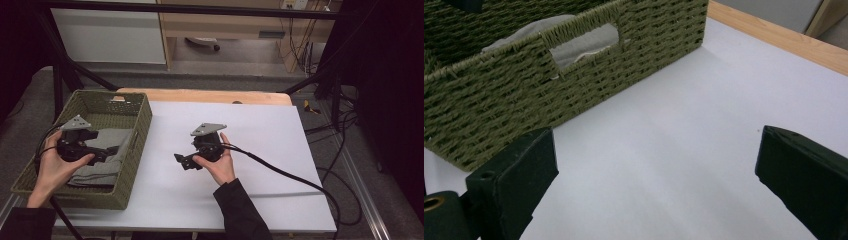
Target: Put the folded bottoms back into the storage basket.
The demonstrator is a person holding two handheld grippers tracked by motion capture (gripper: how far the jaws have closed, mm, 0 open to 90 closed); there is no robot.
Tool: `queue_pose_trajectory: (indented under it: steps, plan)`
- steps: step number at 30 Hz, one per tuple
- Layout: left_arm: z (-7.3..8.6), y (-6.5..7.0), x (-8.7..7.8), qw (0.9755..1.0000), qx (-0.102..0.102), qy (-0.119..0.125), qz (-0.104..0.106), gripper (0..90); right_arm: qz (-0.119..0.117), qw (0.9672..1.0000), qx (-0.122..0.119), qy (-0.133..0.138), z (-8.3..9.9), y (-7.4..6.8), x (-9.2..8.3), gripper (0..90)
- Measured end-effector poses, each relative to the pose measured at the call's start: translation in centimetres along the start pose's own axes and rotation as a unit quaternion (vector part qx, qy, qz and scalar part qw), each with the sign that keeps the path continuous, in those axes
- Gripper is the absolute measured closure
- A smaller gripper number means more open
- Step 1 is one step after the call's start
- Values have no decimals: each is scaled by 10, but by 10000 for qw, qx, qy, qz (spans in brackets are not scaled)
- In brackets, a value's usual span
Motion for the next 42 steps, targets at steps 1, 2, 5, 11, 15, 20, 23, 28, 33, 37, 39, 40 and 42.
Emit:
queue_pose_trajectory:
  steps: [1, 2, 5, 11, 15, 20, 23, 28, 33, 37, 39, 40, 42]
  plan:
    - [0, 2, 1, 10000, 4, 9, 12, 56, -6, 10000, 15, 4, 1, 2, -3, 39]
    - [-1, 4, 2, 10000, 28, 4, 31, 56, -5, 10000, 32, 8, 2, 4, -6, 38]
    - [-1, 10, 6, 9999, 74, 2, 80, 56, 13, 10000, 40, -10, 7, 10, -14, 35]
    - [-2, 24, 13, 9996, 124, 34, 268, 56, 80, 10000, -6, -43, 14, 23, -31, 32]
    - [-2, 31, 18, 9993, 157, 57, 348, 56, 132, 9999, -29, -107, 20, 31, -42, 33]
    - [0, 39, 24, 9988, 166, 84, 457, 56, 187, 9998, 21, -97, 27, 42, -58, 34]
    - [2, 42, 26, 9986, 191, 81, 484, 56, 213, 9997, 40, -98, 32, 48, -66, 37]
    - [4, 48, 30, 9983, 231, 98, 530, 53, 258, 9995, 87, -153, 41, 59, -81, 38]
    - [6, 52, 34, 9979, 265, 111, 572, 51, 390, 9990, 172, -136, 49, 70, -95, 38]
    - [9, 54, 38, 9979, 287, 91, 577, 48, 476, 9985, 212, -164, 57, 78, -105, 37]
    - [10, 54, 39, 9979, 294, 71, 579, 46, 513, 9982, 250, -165, 61, 82, -111, 37]
    - [11, 55, 40, 9979, 305, 65, 575, 46, 531, 9981, 265, -159, 63, 84, -113, 36]
    - [12, 55, 41, 9979, 320, 50, 568, 45, 576, 9978, 310, -133, 67, 88, -118, 35]
Point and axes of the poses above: each handheld gripper's, and its own axes: x roughly forward along the jaws, z roughly out of its underside, y roughly to its right, the point moved 2 cm from there along x, roughly forward along the jaws, and after that the axes turned 12 degrees about y, right-handed, at the moved point
